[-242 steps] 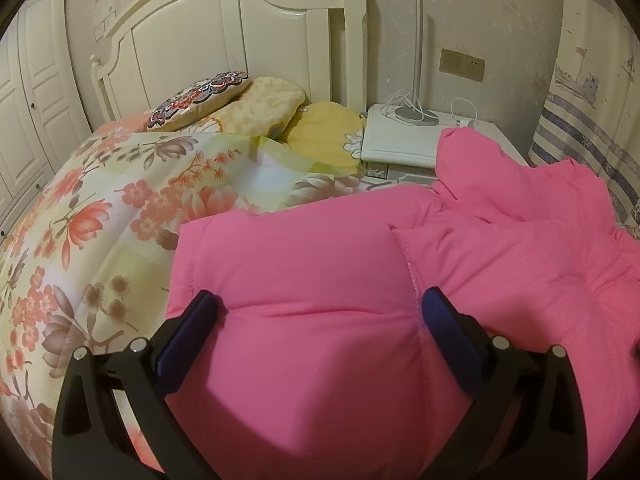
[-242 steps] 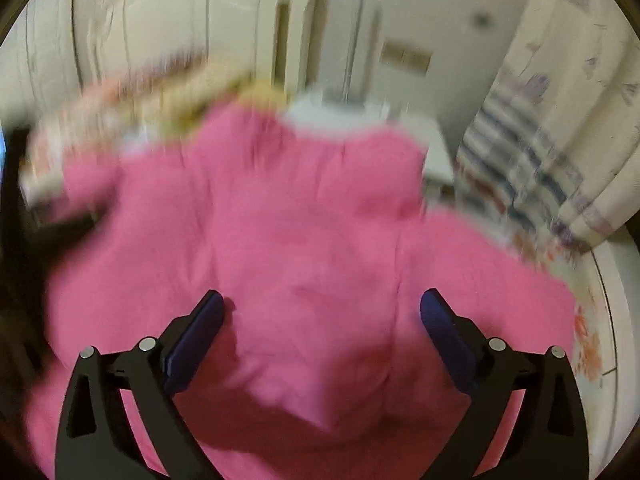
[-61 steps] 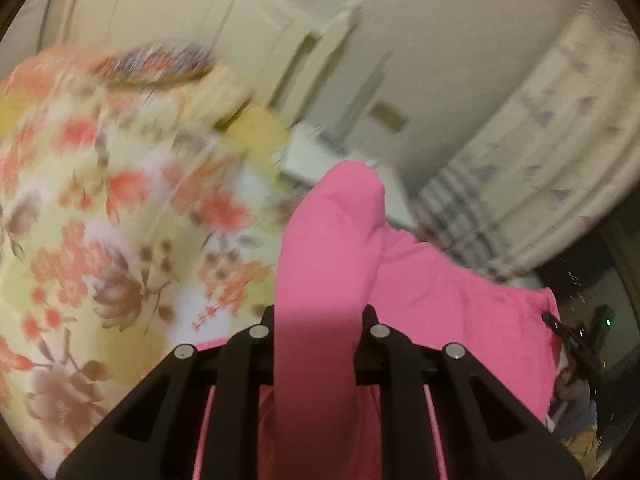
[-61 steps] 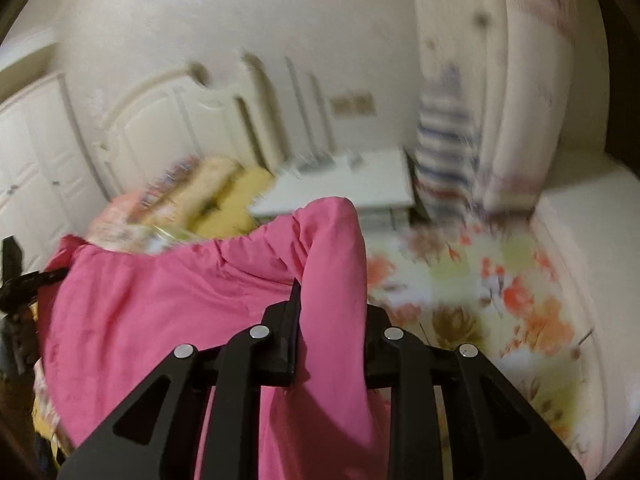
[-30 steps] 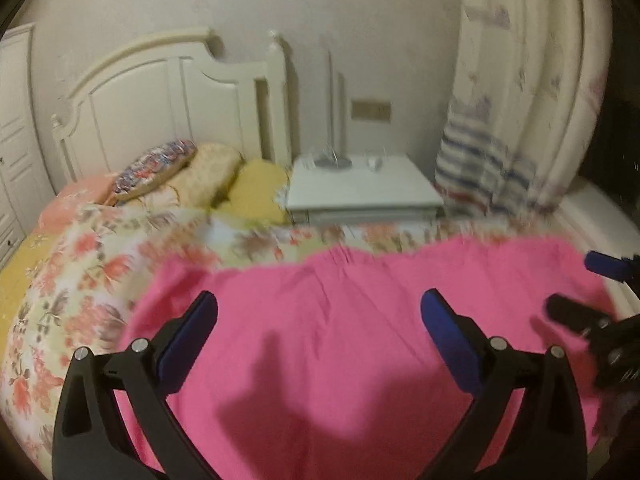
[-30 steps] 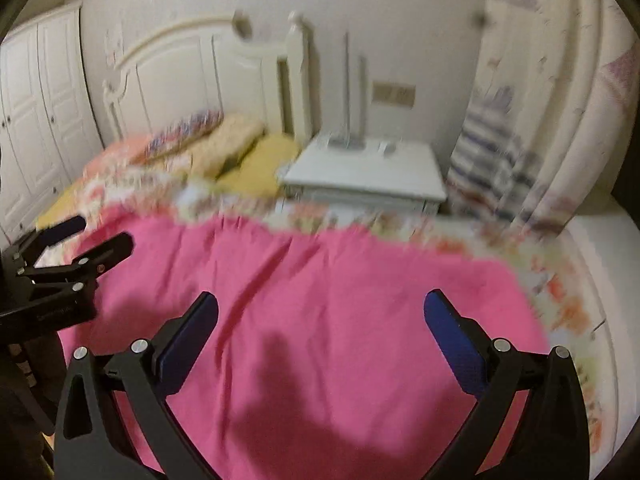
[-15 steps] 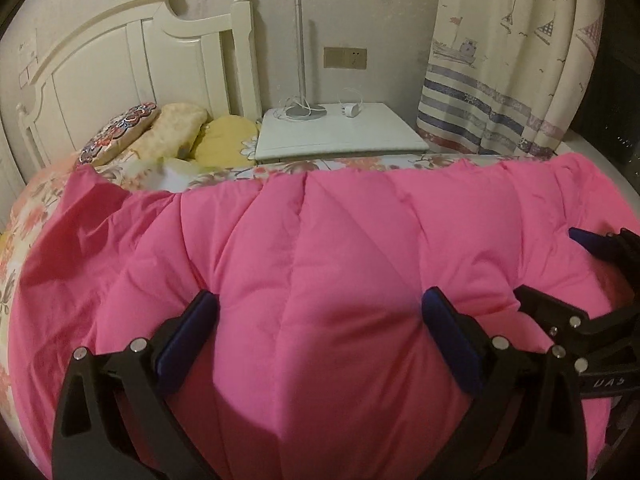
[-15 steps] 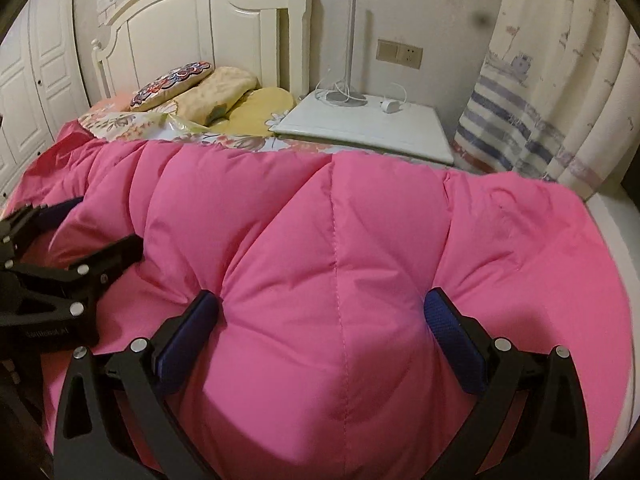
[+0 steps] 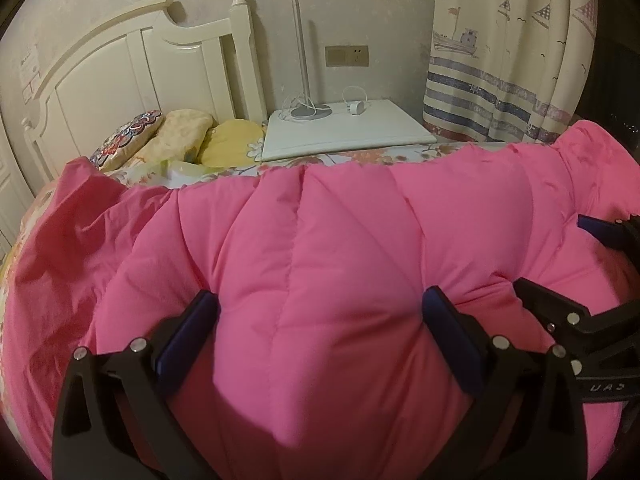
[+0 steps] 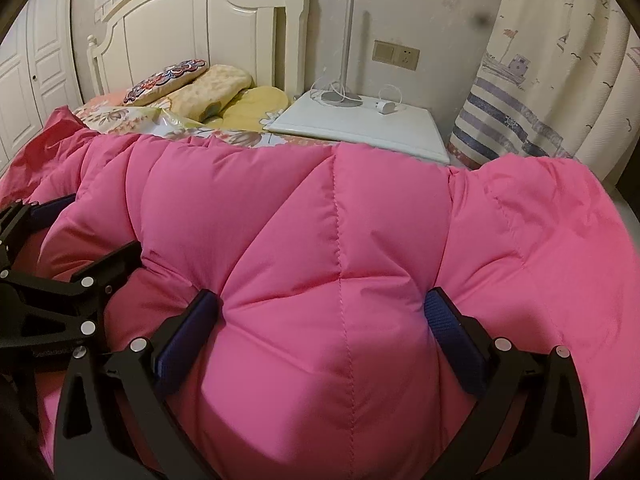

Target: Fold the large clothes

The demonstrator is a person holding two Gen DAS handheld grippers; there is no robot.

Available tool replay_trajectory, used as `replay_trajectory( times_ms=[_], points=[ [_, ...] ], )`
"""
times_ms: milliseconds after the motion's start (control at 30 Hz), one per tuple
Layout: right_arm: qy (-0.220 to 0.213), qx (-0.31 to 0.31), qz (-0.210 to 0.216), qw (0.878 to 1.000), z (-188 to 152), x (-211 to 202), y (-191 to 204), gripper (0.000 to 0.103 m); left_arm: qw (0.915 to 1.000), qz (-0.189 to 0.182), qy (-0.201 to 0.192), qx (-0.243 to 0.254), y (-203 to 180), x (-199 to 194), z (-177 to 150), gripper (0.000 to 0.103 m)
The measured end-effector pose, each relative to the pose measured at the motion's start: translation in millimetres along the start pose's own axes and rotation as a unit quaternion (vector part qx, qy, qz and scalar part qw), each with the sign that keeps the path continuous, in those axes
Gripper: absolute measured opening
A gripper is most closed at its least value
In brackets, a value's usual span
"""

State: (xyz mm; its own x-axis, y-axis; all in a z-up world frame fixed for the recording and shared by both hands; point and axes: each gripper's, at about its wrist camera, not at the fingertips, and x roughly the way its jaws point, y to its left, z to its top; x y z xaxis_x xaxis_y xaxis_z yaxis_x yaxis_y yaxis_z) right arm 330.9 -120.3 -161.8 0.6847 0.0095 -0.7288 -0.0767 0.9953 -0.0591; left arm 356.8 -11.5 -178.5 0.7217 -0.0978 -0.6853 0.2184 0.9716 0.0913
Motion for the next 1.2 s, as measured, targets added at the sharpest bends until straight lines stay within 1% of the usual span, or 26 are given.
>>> replay_trajectory(
  times_ms=[133, 367, 600, 900, 1033, 1133, 1200],
  points=[
    [0.005, -0.002, -0.002, 1.000, -0.1, 3.4, 1.2, 0.099, 1.0000, 0.000, 0.004, -0.001, 1.4, 1.8, -1.8, 0.101],
    [0.030, -0.006, 0.000, 1.000, 2.6, 11.5, 2.4, 0.099, 0.9999, 0.003, 0.016, 0.000, 2.4, 7.5, -2.4, 0.101],
    [0.050, -0.011, -0.008, 0.999, 2.4, 16.3, 6.9, 0.099, 0.9994, 0.008, 0.032, 0.011, -1.1, 12.8, -0.8, 0.101],
    [0.092, -0.017, -0.004, 0.996, 5.2, 27.1, 8.8, 0.099, 0.9984, 0.010, 0.049, 0.024, -1.9, 18.6, -0.4, 0.101],
    [0.111, -0.021, -0.001, 0.994, 6.8, 30.4, 11.4, 0.099, 0.9985, 0.010, 0.050, 0.022, -0.2, 18.5, -1.4, 0.101],
    [0.116, -0.015, 0.005, 0.993, 7.8, 29.0, 10.5, 0.099, 0.9991, -0.002, 0.041, 0.013, 5.1, 16.3, -2.7, 0.101],
    [0.121, -0.026, 0.004, 0.992, 12.0, 25.6, 10.3, 0.099, 0.9993, -0.020, 0.031, 0.007, 9.8, 13.0, -4.5, 0.101]
  ],
)
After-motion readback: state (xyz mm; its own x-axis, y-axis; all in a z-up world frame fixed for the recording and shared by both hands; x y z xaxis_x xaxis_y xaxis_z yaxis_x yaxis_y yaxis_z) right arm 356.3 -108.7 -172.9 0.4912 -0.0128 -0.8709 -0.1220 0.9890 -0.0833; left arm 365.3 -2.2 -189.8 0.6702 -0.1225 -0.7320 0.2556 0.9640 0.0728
